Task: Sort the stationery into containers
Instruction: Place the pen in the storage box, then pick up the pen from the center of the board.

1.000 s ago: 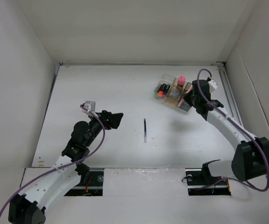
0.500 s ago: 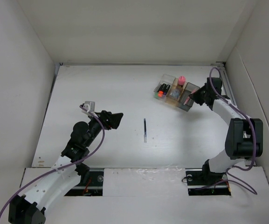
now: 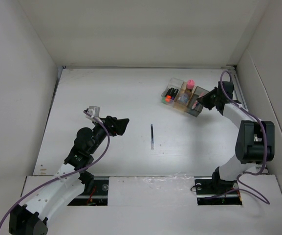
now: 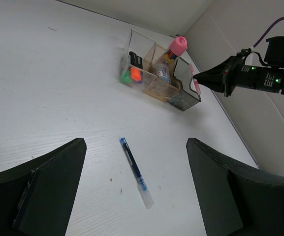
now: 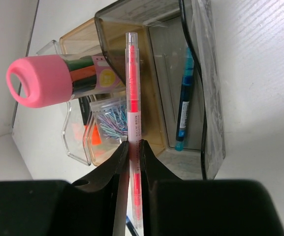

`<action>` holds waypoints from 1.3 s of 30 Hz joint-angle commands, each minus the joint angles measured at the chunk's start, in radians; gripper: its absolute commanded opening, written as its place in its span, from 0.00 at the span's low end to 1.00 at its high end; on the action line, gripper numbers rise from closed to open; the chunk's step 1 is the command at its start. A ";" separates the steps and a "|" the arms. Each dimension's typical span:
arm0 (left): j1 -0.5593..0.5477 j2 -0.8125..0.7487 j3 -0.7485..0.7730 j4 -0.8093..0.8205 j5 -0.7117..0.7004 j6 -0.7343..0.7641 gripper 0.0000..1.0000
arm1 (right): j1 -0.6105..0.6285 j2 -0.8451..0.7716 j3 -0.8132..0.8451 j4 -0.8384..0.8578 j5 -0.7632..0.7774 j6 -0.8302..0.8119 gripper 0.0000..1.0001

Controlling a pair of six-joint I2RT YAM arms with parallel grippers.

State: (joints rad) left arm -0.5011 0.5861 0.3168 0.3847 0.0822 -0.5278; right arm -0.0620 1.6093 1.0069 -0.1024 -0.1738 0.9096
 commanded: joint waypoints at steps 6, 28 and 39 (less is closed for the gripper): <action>0.003 -0.002 0.036 0.045 0.011 0.008 0.80 | -0.009 0.001 0.038 0.047 0.010 0.028 0.26; 0.003 -0.002 0.036 0.045 0.011 0.008 0.80 | 0.258 -0.287 -0.168 0.107 0.077 0.017 0.05; 0.003 0.018 0.036 0.054 0.011 0.008 0.80 | 0.674 -0.247 -0.226 0.087 0.238 -0.047 0.11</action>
State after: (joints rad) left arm -0.5011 0.6067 0.3168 0.3851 0.0822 -0.5278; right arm 0.5331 1.3308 0.7834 -0.0376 -0.0288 0.9047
